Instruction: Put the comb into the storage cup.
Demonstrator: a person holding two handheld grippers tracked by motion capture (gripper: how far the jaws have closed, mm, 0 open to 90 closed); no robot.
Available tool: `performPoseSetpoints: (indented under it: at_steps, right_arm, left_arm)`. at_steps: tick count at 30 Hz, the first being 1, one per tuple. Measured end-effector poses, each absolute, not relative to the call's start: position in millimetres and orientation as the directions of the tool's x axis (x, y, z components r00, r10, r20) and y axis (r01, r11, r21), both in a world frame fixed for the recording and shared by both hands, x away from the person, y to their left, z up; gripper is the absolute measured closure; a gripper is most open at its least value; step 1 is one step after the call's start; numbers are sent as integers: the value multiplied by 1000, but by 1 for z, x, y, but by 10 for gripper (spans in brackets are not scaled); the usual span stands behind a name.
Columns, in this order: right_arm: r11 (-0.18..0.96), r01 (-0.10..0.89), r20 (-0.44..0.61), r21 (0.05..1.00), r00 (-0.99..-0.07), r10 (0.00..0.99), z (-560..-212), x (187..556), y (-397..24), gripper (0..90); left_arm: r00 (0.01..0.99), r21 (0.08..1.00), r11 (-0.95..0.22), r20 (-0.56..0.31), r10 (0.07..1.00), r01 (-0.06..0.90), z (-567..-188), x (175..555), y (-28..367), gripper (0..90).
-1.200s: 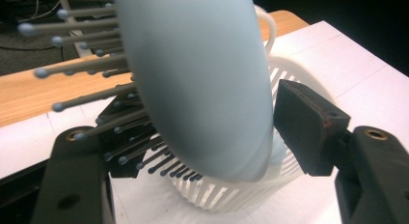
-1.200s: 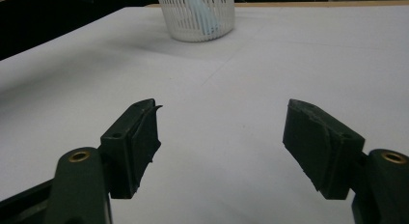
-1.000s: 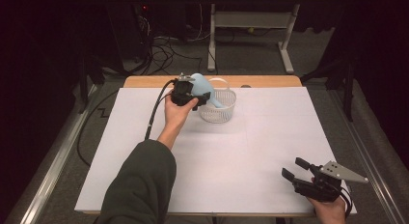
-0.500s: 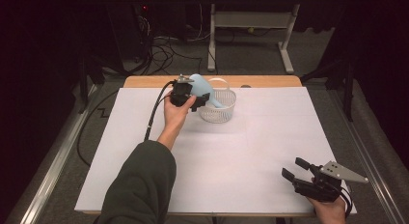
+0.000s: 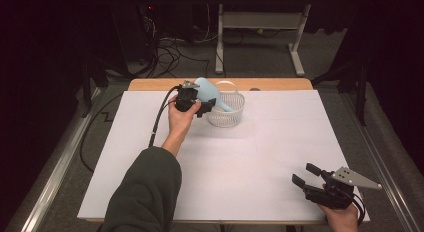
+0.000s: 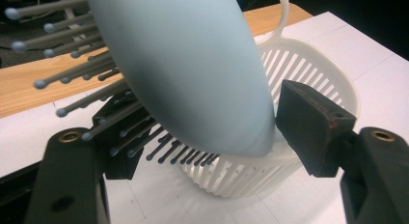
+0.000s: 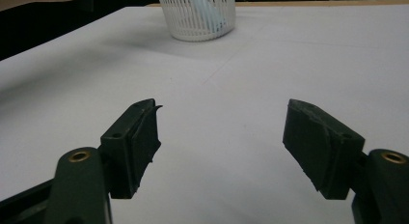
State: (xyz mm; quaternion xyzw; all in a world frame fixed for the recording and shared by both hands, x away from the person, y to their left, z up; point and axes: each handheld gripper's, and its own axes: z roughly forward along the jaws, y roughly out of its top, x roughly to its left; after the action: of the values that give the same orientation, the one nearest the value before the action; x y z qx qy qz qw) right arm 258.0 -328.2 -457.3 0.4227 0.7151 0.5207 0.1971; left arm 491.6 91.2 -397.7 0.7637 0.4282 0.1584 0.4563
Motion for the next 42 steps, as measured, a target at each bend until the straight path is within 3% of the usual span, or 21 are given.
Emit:
performPoseSetpoints:
  at_steps: [42]
  right_arm:
    - [101, 399, 157, 911, -563, 811, -457, 258, -328, 293]
  left_arm:
    - [587, 844, -212, -143, 797, 493, -399, 482, 103, 260]
